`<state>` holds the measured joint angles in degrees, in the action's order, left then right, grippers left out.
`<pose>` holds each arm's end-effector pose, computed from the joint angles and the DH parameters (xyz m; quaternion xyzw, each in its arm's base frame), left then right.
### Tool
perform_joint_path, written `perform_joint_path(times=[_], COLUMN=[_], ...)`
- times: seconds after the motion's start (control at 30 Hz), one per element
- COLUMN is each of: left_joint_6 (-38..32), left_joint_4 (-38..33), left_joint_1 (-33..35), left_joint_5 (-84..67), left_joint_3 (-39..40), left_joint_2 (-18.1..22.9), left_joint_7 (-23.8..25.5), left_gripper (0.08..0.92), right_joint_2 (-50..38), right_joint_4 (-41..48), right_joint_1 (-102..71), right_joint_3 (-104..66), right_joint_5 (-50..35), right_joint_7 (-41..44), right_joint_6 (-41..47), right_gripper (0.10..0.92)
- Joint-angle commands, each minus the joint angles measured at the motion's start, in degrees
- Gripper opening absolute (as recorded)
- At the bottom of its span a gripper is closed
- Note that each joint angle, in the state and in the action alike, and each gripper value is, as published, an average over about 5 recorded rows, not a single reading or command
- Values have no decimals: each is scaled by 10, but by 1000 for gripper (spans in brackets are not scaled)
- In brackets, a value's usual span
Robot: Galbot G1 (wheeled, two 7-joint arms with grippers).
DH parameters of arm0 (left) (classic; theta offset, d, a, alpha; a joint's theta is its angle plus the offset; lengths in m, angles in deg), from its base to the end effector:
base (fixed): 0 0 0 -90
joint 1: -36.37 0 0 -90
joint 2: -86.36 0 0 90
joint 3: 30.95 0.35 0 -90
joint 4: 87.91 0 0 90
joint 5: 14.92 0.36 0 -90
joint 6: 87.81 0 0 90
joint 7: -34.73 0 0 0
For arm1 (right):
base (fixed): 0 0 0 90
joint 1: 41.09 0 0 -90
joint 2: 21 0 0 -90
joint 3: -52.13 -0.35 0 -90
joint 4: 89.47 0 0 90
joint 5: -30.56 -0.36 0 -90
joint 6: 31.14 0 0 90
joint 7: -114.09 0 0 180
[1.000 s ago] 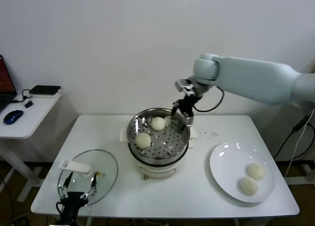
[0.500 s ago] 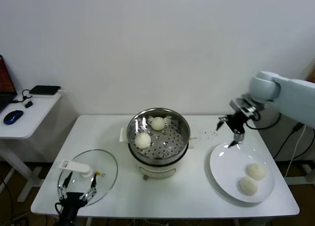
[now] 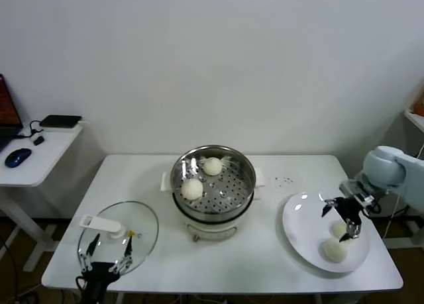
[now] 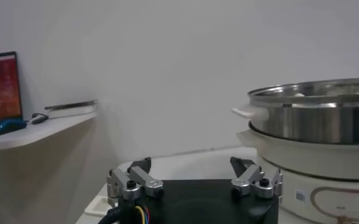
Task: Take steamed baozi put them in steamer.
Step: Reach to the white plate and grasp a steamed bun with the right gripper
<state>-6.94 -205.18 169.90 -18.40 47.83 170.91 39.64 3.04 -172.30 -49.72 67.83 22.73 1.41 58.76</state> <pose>0.1048 0.0796 -0.3454 0.0083 -0.9960 -0.0670 0.0583 0.4550 -0.2206 -0.1668 0.5999 -0.4562 0.5136 0.4102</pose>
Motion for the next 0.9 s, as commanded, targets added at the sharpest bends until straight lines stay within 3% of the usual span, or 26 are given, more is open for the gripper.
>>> perform_joint_path(times=[0.03, 0.9], left_joint_6=[-4, -6], left_joint_4=[0, 17], left_joint_1=[6, -1], left_joint_5=[-2, -6], left_joint_3=[1, 1], left_joint_2=[1, 3], left_joint_7=[-1, -2], left_gripper=[823, 823], right_joint_2=[-20, 29], right_joint_4=[7, 56], right_joint_1=[-74, -113], right_joint_3=[-27, -39], right_joint_5=[47, 56], right_joint_7=[-7, -35], right_joint_6=[0, 23], right_gripper=[823, 823])
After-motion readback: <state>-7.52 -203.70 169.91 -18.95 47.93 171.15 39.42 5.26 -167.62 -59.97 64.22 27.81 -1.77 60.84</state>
